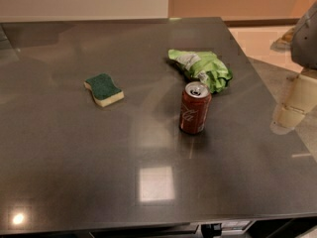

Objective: Move coke can near sponge

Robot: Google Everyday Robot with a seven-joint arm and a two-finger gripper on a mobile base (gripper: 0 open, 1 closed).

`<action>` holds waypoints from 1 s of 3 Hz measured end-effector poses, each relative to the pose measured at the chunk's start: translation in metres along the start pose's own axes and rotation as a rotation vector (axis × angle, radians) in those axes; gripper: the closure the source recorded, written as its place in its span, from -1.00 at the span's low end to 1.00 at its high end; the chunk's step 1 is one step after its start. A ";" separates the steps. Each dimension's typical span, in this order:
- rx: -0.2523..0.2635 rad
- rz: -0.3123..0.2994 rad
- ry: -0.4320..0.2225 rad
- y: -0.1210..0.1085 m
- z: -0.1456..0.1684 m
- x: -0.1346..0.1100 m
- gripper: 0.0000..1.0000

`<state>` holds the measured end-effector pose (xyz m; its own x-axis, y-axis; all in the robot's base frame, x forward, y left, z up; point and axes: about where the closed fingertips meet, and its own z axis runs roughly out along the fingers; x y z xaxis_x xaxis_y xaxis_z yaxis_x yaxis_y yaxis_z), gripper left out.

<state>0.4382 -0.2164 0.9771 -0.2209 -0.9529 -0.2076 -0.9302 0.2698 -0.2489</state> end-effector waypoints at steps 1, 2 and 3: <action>0.000 0.000 0.000 0.000 0.000 0.000 -1.00; -0.032 0.013 -0.040 -0.004 0.016 -0.010 -1.00; -0.071 0.013 -0.105 -0.007 0.041 -0.032 -1.00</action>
Offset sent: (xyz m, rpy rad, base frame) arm 0.0288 0.0271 -0.0370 0.1322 0.0818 0.0126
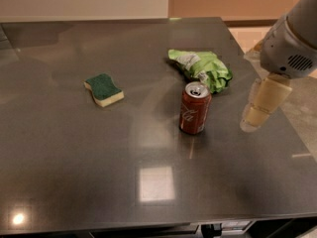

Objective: Move coke can near sponge

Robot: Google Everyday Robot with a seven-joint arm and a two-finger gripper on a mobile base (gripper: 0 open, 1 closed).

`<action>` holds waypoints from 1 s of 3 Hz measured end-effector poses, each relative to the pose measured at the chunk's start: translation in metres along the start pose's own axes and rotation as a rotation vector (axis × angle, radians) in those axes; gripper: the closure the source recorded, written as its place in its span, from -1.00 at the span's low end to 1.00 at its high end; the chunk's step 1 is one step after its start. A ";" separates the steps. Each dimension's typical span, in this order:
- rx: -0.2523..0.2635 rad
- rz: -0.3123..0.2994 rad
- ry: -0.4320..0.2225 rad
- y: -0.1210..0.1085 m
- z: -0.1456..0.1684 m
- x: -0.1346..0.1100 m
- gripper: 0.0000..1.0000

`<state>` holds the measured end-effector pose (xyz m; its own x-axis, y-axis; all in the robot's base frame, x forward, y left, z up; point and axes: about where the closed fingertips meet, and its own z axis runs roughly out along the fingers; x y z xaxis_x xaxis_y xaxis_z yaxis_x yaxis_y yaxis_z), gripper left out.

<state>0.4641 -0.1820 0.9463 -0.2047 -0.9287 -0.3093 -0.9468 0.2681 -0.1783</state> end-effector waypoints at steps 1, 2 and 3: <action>-0.031 -0.007 -0.065 -0.003 0.025 -0.021 -1.00; -0.040 -0.010 -0.119 -0.005 0.043 -0.037 -1.00; -0.054 -0.015 -0.168 -0.005 0.055 -0.052 -1.00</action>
Offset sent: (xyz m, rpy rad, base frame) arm 0.0363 0.0644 -0.0405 0.1846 -0.0073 0.0578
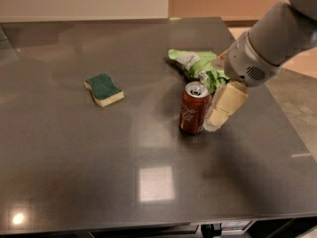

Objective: Move coke can near sponge

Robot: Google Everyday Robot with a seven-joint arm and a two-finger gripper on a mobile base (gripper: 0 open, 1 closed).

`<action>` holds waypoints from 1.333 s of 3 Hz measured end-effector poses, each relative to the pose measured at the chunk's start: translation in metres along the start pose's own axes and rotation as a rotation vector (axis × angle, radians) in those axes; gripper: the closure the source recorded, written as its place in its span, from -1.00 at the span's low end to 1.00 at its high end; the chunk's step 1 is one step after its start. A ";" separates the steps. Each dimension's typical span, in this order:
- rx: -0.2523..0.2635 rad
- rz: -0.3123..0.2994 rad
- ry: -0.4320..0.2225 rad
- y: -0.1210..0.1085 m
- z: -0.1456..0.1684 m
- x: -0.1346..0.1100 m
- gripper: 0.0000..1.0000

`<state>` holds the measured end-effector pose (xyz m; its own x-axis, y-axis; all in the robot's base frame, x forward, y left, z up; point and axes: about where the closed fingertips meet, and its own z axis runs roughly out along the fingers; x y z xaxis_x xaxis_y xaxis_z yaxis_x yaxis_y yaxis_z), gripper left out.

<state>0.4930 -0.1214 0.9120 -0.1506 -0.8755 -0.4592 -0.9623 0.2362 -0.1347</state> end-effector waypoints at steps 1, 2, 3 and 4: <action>-0.016 -0.005 -0.033 0.001 0.011 -0.007 -1.00; -0.027 -0.009 -0.049 0.001 0.020 -0.010 -1.00; -0.041 -0.010 -0.053 0.001 0.025 -0.012 -0.68; -0.046 -0.014 -0.059 0.002 0.026 -0.015 -0.21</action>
Offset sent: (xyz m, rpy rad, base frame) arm 0.0099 0.0233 -0.0223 0.0701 0.0154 0.0351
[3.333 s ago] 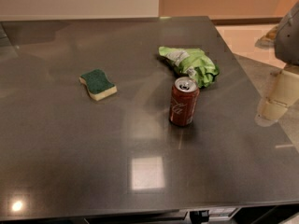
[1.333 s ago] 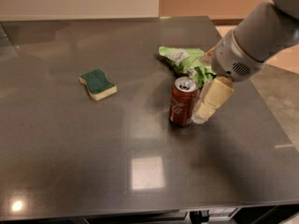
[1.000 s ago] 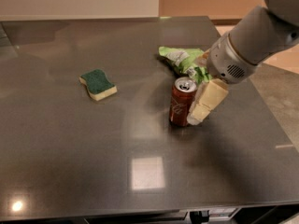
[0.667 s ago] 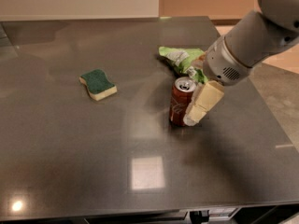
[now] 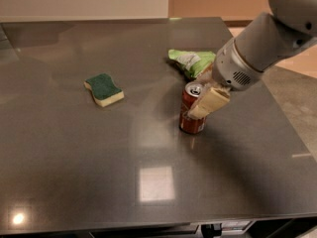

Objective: Move coke can near sponge

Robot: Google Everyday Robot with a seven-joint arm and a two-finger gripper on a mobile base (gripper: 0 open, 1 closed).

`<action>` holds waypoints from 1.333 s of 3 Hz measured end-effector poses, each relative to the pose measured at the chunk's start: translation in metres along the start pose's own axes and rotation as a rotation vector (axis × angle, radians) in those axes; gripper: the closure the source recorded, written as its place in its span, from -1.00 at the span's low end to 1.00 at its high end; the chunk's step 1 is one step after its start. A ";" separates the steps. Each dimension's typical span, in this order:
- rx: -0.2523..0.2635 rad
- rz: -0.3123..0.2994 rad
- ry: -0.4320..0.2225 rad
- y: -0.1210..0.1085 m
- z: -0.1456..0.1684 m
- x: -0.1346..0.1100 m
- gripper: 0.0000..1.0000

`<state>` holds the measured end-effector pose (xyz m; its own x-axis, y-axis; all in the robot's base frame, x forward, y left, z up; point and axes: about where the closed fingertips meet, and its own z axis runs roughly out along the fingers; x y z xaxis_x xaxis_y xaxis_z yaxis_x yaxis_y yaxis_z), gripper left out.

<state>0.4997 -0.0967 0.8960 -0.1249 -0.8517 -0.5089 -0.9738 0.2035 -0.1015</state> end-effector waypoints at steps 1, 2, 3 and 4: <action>-0.001 -0.008 -0.009 -0.001 -0.002 -0.005 0.26; 0.000 -0.027 -0.039 -0.006 -0.007 -0.023 0.72; -0.005 -0.056 -0.075 -0.015 -0.005 -0.051 1.00; -0.023 -0.084 -0.103 -0.024 0.007 -0.080 1.00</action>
Offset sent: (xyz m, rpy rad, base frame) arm 0.0162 0.0279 0.0359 0.0689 -0.0386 0.0469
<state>0.5340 -0.0297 0.9332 -0.0232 -0.8108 -0.5849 -0.9843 0.1210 -0.1287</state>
